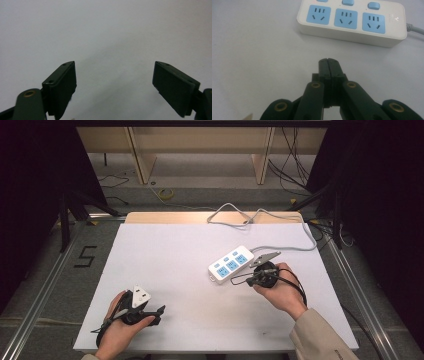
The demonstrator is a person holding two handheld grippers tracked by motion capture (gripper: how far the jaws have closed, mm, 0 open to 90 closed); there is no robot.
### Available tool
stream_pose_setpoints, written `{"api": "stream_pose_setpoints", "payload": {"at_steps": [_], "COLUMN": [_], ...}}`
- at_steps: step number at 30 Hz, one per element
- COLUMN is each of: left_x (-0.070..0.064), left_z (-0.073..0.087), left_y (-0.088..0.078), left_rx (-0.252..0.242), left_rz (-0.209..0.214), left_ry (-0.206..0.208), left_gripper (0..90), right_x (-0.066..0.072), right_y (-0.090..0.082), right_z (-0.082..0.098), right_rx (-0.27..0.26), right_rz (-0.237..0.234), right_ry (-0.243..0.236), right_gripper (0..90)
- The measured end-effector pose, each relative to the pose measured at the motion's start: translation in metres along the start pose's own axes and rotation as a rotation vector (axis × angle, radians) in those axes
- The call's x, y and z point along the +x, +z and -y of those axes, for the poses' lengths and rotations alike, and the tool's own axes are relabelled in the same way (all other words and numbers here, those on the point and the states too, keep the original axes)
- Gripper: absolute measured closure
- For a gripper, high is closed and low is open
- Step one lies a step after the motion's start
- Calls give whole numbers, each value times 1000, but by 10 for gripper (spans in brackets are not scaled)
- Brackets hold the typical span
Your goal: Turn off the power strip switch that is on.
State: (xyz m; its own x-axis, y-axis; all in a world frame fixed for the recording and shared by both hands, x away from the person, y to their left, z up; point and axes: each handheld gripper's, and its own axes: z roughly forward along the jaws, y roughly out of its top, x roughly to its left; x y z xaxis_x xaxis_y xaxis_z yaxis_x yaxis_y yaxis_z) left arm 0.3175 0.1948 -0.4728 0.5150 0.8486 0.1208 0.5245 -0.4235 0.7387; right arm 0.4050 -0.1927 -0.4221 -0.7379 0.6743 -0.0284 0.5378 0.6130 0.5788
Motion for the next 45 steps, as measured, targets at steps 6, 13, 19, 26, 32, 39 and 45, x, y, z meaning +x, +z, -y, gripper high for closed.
{"api": "stream_pose_setpoints", "payload": {"at_steps": [6,13,19,26,32,39,45], "left_x": [0,0,0,-1,-1,0,-1], "left_z": [0,0,0,0,0,0,0], "left_y": [0,0,0,-1,-1,-1,-1], "left_rx": [0,1,1,1,0,-1,-2], "left_rz": [1,2,3,4,4,3,2], "left_ry": [0,0,0,0,1,0,2], "left_gripper": [192,192,192,192,192,192,192], "right_x": [-1,0,0,0,1,1,1], "right_y": [1,2,4,6,7,10,13], "right_z": [-5,-9,-12,-16,-18,-22,-24], "right_rx": [-2,2,4,8,11,15,19], "right_rz": [2,3,0,-2,-3,-4,-6], "right_ry": [-2,-5,-11,-14,-16,-18,-17], "right_gripper": [900,900,900,900,900,900,900]}}
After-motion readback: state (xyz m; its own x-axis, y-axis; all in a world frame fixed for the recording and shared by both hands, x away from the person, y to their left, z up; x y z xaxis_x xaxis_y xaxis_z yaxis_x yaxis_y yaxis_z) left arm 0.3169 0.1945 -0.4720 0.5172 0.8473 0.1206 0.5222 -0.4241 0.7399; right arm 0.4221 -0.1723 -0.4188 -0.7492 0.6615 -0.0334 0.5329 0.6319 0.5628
